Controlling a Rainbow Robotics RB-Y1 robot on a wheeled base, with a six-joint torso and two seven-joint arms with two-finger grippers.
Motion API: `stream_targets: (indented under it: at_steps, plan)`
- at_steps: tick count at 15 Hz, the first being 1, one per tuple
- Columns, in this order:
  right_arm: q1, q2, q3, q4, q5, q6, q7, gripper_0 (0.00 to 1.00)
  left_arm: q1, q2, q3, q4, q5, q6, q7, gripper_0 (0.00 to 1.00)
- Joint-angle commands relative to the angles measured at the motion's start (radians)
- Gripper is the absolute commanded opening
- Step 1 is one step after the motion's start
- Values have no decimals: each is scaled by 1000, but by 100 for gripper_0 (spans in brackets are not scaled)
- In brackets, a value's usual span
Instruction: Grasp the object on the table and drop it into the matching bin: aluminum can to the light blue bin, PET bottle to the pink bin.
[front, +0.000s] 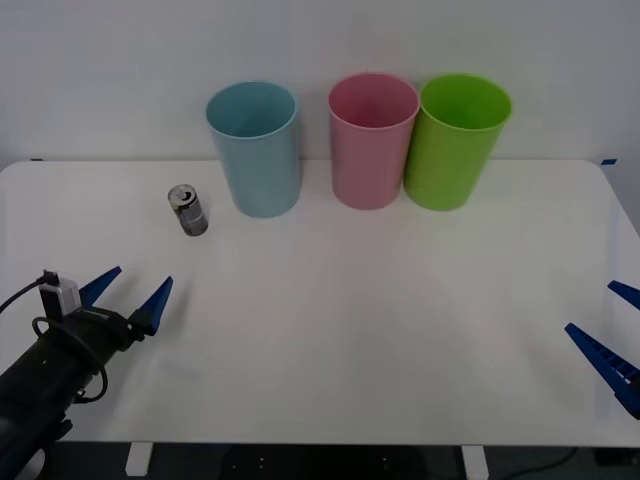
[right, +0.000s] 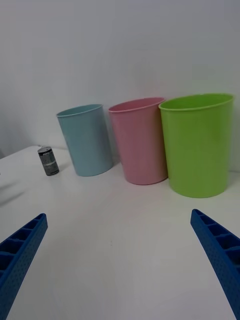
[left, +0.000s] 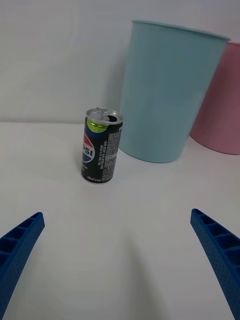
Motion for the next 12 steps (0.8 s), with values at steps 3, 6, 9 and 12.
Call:
stream_targets:
  at_steps: [3, 6, 9, 12]
  plan:
    - [0, 0, 0, 0, 0, 0, 0, 100, -63, -28, 0, 36, -33, 53, -2, 100]
    - [0, 0, 0, 0, 0, 0, 0, 100, -137, -28, 0, 118, -34, 56, -12, 100]
    - [0, 0, 0, 0, 0, 0, 0, 100, -214, -28, 3, 196, -53, 68, -23, 100]
    - [0, 0, 0, 0, 0, 0, 0, 100, -289, -28, 5, 274, -83, 99, -34, 100]
